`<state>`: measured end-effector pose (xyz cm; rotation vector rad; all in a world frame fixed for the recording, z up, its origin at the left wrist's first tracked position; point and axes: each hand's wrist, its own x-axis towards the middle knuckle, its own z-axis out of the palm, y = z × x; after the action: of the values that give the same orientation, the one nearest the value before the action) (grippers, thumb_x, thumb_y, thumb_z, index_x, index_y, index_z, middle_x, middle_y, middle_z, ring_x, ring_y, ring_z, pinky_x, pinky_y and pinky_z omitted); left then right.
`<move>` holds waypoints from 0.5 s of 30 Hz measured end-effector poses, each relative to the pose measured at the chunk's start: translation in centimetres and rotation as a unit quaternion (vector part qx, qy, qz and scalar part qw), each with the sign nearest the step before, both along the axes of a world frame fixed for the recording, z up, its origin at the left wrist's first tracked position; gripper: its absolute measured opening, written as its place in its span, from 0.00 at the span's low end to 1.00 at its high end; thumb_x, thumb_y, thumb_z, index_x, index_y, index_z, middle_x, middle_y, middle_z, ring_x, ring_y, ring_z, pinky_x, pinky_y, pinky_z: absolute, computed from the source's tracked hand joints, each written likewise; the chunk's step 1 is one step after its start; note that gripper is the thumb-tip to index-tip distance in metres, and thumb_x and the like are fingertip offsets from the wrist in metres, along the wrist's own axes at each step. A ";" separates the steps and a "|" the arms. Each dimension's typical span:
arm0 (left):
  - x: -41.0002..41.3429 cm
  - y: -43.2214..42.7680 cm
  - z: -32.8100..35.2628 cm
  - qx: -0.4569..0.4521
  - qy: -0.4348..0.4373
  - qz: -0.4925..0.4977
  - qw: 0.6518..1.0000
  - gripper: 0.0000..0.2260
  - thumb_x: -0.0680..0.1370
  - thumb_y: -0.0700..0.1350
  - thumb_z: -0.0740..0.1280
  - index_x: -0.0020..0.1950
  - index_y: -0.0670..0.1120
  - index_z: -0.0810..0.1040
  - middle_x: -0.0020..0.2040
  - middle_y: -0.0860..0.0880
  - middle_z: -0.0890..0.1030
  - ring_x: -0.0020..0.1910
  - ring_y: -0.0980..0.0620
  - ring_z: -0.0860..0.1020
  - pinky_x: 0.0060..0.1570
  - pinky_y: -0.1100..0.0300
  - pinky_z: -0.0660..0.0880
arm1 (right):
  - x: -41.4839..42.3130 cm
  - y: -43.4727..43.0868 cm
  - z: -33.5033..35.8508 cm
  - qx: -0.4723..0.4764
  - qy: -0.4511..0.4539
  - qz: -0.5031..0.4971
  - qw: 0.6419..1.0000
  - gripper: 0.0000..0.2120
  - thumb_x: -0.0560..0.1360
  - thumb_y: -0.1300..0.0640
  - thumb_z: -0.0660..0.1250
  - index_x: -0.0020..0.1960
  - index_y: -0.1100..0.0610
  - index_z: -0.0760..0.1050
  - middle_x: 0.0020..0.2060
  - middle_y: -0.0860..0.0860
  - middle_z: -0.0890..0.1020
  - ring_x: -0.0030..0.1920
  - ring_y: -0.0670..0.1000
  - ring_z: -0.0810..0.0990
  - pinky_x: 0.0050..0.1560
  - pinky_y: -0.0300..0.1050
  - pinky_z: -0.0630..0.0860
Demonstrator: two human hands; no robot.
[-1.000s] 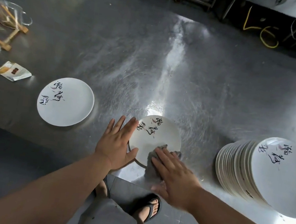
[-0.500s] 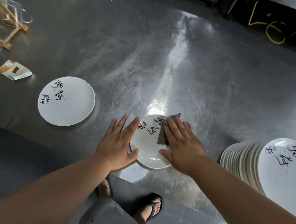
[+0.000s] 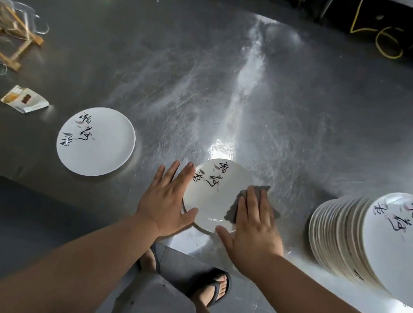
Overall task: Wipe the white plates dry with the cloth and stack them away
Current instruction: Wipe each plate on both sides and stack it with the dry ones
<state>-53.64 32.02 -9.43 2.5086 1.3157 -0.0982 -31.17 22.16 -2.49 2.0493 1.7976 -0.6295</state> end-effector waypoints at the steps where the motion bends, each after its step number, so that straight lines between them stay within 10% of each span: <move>1: 0.0 -0.1 0.0 0.001 0.001 -0.001 1.000 0.46 0.78 0.69 0.56 0.85 0.46 0.40 0.86 0.51 0.45 0.84 0.46 0.40 0.82 0.40 0.44 | -0.2 0.6 -0.1 -0.003 0.019 -0.010 1.000 0.48 0.80 0.27 0.44 0.84 0.60 0.36 0.82 0.55 0.32 0.80 0.59 0.25 0.82 0.58 0.38; 6: -0.1 0.0 -0.1 -0.002 -0.013 0.005 1.000 0.46 0.77 0.68 0.59 0.85 0.45 0.43 0.86 0.51 0.46 0.85 0.46 0.43 0.82 0.39 0.47 | 1.3 6.8 -1.5 0.042 0.021 0.092 0.995 0.43 0.83 0.31 0.46 0.85 0.58 0.36 0.82 0.52 0.29 0.79 0.56 0.23 0.83 0.58 0.38; 15: -0.3 -0.3 -0.8 0.023 -0.037 0.008 0.999 0.46 0.75 0.70 0.62 0.84 0.44 0.53 0.86 0.49 0.51 0.84 0.43 0.51 0.82 0.41 0.45 | -1.7 -0.9 -0.4 -0.007 0.079 -0.050 0.996 0.51 0.73 0.26 0.36 0.85 0.60 0.40 0.83 0.54 0.35 0.80 0.60 0.26 0.83 0.60 0.49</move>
<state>-53.95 31.69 -10.21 2.5128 1.3230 0.0275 -32.89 21.31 -2.91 2.1443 1.7776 -0.8523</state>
